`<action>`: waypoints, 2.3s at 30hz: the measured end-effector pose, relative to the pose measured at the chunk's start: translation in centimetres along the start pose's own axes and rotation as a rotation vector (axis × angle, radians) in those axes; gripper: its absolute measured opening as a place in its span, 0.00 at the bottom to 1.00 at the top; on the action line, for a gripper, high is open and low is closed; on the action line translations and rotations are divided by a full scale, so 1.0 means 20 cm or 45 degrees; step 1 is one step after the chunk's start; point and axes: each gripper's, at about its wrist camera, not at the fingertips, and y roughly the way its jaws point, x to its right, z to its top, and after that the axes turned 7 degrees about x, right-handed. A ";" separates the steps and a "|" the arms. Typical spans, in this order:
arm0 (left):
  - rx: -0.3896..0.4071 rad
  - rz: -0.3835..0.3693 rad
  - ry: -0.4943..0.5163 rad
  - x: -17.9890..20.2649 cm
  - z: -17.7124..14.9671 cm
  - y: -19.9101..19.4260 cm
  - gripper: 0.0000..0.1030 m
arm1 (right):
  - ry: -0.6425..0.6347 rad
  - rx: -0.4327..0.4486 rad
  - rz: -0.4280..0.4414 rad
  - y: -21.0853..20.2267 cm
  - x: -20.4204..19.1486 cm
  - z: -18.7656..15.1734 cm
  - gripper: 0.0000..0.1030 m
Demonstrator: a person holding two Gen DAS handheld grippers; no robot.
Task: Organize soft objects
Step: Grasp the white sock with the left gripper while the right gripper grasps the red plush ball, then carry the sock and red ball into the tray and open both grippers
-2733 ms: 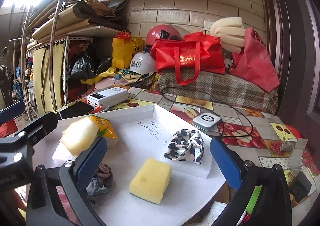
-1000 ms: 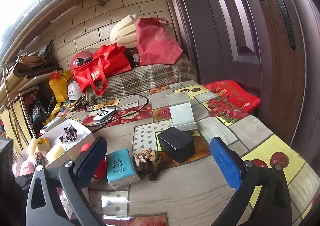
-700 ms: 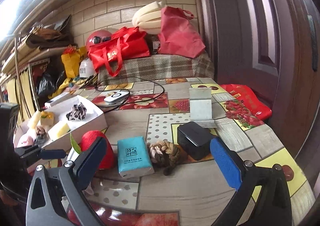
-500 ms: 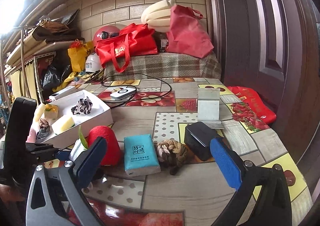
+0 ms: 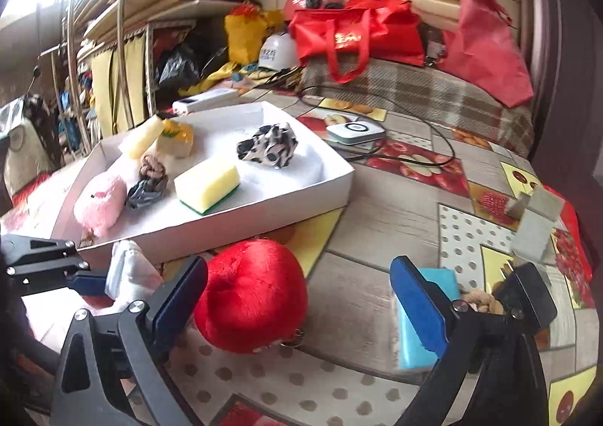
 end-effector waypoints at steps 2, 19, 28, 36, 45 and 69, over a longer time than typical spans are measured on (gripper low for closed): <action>0.022 0.018 -0.025 -0.03 0.00 -0.02 0.47 | -0.015 -0.055 0.012 0.06 -0.03 0.01 0.91; 0.309 -0.035 0.015 -0.04 -0.01 -0.24 0.47 | 0.169 0.154 -0.043 -0.26 0.00 -0.09 0.57; 0.439 0.083 0.101 -0.08 -0.02 -0.33 0.47 | 0.198 0.457 -0.307 -0.69 -0.02 -0.20 0.57; 0.465 0.184 0.082 -0.18 -0.05 -0.39 0.47 | 0.169 0.411 -0.293 -0.63 -0.06 -0.19 0.57; 0.456 0.256 0.016 -0.32 -0.07 -0.41 0.47 | 0.140 0.371 -0.249 -0.55 -0.15 -0.16 0.57; 0.451 0.389 -0.019 -0.56 -0.03 -0.36 0.48 | 0.058 0.343 -0.147 -0.17 -0.38 0.06 0.57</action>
